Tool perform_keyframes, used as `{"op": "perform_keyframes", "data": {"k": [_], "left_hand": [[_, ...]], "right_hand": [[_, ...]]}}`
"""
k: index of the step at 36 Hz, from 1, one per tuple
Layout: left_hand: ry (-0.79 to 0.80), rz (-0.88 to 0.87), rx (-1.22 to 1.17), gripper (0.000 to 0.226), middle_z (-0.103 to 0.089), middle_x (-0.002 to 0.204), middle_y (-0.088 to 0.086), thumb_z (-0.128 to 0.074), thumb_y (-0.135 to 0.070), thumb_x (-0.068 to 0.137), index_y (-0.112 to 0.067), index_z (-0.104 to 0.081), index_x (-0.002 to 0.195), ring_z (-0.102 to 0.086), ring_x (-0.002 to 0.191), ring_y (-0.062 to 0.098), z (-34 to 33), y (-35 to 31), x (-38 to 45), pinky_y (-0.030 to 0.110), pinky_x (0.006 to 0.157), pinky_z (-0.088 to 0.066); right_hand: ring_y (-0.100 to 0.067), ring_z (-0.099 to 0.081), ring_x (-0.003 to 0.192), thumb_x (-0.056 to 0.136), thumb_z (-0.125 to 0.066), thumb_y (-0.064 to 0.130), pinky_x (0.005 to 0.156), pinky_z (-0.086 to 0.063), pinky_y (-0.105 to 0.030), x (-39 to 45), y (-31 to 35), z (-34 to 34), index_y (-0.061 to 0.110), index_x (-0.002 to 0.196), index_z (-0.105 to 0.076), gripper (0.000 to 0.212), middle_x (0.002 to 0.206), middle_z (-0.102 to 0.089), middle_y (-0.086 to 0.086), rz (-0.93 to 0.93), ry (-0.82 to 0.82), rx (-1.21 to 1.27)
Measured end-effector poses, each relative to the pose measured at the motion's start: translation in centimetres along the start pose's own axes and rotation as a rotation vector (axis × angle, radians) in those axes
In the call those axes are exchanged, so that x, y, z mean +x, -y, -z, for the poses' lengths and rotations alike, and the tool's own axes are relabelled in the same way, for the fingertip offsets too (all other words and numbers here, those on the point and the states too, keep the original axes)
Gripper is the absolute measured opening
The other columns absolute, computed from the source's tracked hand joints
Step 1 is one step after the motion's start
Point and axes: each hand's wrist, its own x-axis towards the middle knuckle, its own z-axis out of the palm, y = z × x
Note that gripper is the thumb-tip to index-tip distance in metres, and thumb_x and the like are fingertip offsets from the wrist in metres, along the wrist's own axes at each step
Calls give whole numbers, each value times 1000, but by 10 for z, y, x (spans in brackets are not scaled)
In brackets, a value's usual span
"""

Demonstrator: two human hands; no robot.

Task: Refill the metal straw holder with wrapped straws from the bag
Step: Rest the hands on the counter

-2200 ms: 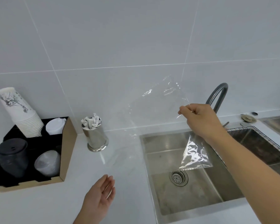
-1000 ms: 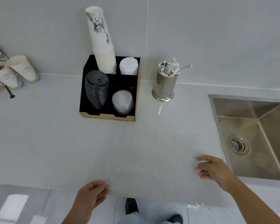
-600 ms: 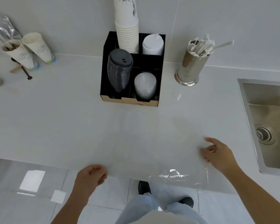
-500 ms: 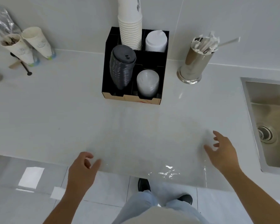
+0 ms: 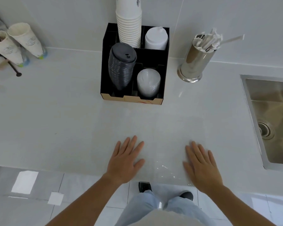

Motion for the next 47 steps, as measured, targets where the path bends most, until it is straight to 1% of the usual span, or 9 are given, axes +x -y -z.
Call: {"op": "perform_keyframes", "data": {"k": [4,11,18,25,29,34,37,41,47], "left_hand": [[-2,40,11,63,-13,161,-1,-24,-62,95,-35,-17,151,-11,148,21,-5,21,-12,43,116,-3],[16,89,32,64,-16,161,-2,-24,-64,94,-36,-19,151,-12,147,19,5,57,-22,36,116,6],[-4,99,44,66,-1,162,-8,-21,-67,91,-42,-7,151,1,149,14,16,85,-15,34,116,10],[16,75,17,68,13,160,-13,-20,-69,90,-44,1,150,11,148,12,30,104,-4,37,119,7],[30,55,-1,70,12,160,-13,-20,-70,88,-44,-2,150,12,148,11,33,116,-3,38,119,7],[34,58,-35,78,12,159,-14,-9,-79,79,-46,-2,149,11,148,11,27,119,-2,40,119,8],[36,62,-46,74,11,160,-13,-18,-76,84,-46,-2,149,12,147,11,27,118,-2,39,119,8],[40,70,-37,71,10,161,-14,-26,-71,87,-47,-2,149,11,147,10,30,116,-1,38,119,8],[56,82,-1,70,12,161,-12,-22,-69,89,-45,2,149,11,148,12,33,111,-1,40,120,5]], "right_hand": [[-22,-19,143,99,-12,54,117,1,-39,4,7,-1,18,149,-31,65,157,-30,-2,12,27,-47],[-19,-17,143,97,-20,55,118,4,-38,21,32,-6,18,152,-26,66,157,-28,-1,64,37,-90],[-21,-23,146,98,-12,60,117,4,-39,39,43,-1,16,153,-20,71,159,-24,-2,125,66,-129],[-21,-21,146,91,-22,73,115,-6,-45,47,34,8,15,153,-22,85,160,-21,-3,257,81,-195],[-22,-20,147,87,-23,78,115,-8,-47,45,35,10,14,153,-20,92,160,-18,-4,311,105,-210],[-21,-14,148,85,-23,81,115,-4,-48,38,33,11,14,154,-15,97,161,-12,-3,313,122,-211],[-20,-11,148,84,-22,82,116,-3,-47,37,30,11,15,155,-13,98,161,-9,-2,319,131,-216],[-20,-16,148,85,-21,81,115,-6,-47,36,27,13,15,154,-17,95,161,-15,-2,300,127,-220],[-22,-24,146,88,-21,76,115,-8,-46,42,27,16,14,153,-23,90,160,-23,-3,290,107,-212]]}}
